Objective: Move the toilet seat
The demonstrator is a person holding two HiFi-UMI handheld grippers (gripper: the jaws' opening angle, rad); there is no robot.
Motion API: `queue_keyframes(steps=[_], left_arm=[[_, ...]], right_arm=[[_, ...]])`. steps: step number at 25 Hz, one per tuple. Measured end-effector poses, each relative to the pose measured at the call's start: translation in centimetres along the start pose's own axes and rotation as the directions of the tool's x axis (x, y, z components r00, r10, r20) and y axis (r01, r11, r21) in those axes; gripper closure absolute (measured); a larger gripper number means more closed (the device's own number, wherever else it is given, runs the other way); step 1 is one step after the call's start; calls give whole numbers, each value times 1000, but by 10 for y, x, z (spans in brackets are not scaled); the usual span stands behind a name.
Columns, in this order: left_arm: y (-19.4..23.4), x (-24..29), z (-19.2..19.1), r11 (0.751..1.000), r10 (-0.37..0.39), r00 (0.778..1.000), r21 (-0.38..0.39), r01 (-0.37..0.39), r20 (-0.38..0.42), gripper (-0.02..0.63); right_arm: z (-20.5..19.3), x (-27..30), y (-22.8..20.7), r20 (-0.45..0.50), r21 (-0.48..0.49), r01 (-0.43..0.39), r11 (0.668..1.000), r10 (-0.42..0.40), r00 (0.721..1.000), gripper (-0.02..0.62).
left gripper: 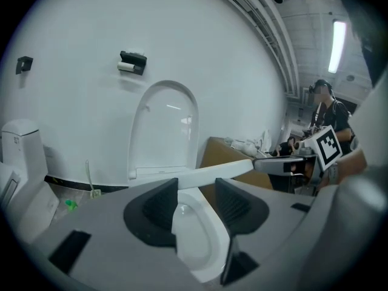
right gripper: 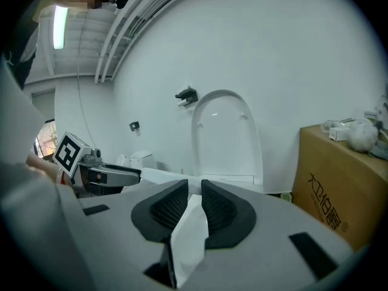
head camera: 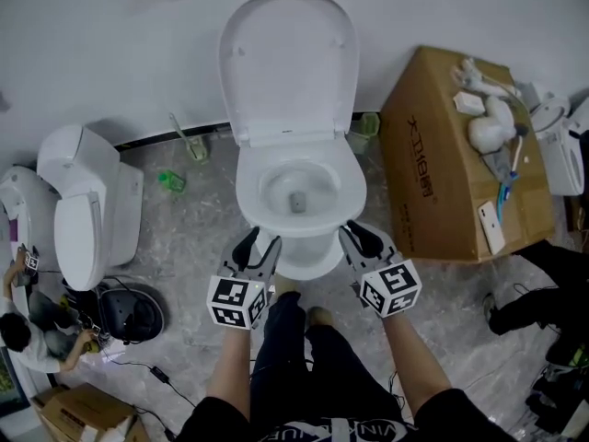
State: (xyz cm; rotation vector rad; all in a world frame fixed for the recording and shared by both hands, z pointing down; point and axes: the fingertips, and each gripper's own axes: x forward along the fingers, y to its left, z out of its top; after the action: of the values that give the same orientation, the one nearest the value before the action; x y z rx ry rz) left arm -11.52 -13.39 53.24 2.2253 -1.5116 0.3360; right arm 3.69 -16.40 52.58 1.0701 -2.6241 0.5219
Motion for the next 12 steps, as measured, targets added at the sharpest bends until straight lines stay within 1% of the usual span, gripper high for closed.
queue_keyframes(steps=[7,12], left_arm=[[14,10,48,1000,7,999,-13,-7,49,420],[26,20,79,999,25,998,29,-27,59,446]], right_arm=[[51,16,-6,47,-52,22,998,-19,999,533],[85,29,-13,86,-67,37,997,-31,996,546]])
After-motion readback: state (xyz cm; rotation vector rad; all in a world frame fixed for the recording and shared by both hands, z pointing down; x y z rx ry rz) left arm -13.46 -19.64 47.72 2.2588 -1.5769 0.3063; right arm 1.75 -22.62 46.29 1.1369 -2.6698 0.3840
